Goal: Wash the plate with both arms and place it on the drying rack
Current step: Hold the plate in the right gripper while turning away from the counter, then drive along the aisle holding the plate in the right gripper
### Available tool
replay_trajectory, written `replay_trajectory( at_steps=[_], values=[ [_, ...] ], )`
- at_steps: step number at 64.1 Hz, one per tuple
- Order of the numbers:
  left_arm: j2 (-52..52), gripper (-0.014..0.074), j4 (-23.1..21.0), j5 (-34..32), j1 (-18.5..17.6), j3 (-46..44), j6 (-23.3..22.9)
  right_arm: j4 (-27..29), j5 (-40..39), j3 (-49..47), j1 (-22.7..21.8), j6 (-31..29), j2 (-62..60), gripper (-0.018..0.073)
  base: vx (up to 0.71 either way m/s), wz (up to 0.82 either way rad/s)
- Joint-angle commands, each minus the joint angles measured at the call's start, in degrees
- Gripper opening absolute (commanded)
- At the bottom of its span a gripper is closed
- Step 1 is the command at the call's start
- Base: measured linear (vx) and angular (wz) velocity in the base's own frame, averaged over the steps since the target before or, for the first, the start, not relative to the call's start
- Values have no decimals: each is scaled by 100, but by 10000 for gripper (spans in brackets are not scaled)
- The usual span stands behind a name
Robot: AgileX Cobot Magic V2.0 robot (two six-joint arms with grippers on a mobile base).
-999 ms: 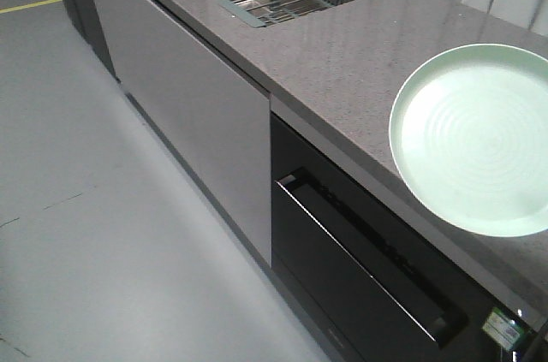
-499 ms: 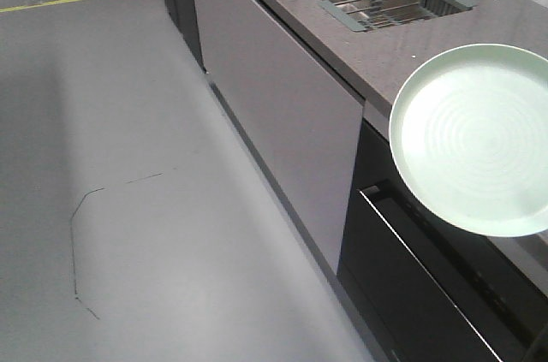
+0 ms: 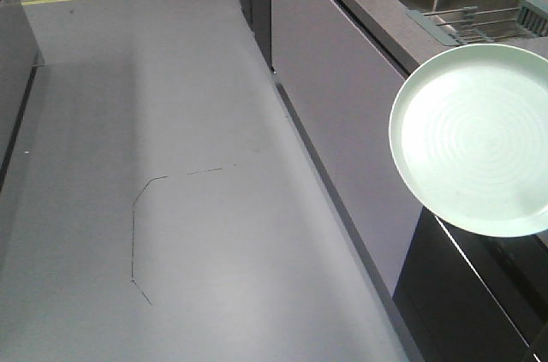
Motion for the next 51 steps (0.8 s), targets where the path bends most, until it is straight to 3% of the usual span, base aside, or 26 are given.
replay_trajectory(
  at_steps=[1,51],
  values=[
    [-84,-6,-9,-406,-47,131,-19,288,-173,-145,-43,-42,-103,-6,7,26],
    [-84,-6,-9,-406,-47,131,-19,288,-173,-145,-43,-42,-103,-6,8,30]
  ],
)
